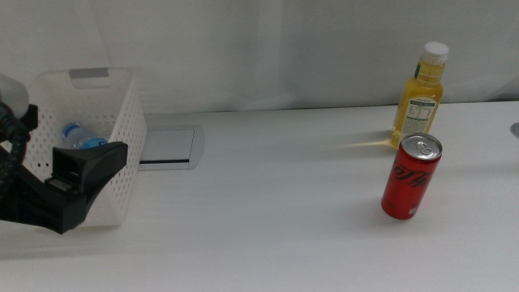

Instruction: Use arms to grab the bottles and put them into the dustbin to the left of the table.

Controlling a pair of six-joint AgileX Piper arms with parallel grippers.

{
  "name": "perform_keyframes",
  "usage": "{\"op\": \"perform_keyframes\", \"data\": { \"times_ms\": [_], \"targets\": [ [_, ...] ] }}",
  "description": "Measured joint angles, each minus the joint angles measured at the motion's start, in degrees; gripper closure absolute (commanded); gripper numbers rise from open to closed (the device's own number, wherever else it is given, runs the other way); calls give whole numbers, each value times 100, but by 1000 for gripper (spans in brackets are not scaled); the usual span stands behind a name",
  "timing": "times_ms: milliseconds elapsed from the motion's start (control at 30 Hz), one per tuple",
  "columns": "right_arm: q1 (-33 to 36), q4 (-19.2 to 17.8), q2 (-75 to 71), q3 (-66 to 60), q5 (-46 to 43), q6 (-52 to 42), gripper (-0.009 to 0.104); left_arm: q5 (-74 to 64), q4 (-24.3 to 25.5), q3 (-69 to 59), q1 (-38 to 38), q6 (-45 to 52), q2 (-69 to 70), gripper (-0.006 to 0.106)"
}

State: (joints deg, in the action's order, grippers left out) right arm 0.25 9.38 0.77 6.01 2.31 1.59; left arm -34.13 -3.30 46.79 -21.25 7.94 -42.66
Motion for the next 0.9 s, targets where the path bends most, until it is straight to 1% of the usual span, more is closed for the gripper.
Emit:
{"op": "perform_keyframes", "data": {
  "times_ms": [200, 433, 533, 633, 767, 833, 900],
  "targets": [
    [0, -11, 302, 1165, 1119, -452, 98, 0, 0, 0, 0, 0, 0, 11],
    [0, 86, 1470, 2712, 2867, -1005, 98, 0, 0, 0, 0, 8, 0, 11],
    [0, 295, 2144, 3299, 3451, -1357, 98, 0, -4, 0, 0, 8, 0, 11],
    [0, 517, 2704, 3793, 3725, -1839, 98, 0, -4, 0, 0, 8, 0, 11],
    [164, 664, 3293, 4279, 3802, -2147, 97, 0, -4, 0, 0, 8, 0, 11],
    [325, 705, 3531, 4405, 3930, -2172, 94, 0, -13, 0, 0, 8, 0, 11],
    [582, 731, 3793, 4466, 4155, -2208, 84, 0, -13, 0, 0, 8, 0, 11]
  ]
}}
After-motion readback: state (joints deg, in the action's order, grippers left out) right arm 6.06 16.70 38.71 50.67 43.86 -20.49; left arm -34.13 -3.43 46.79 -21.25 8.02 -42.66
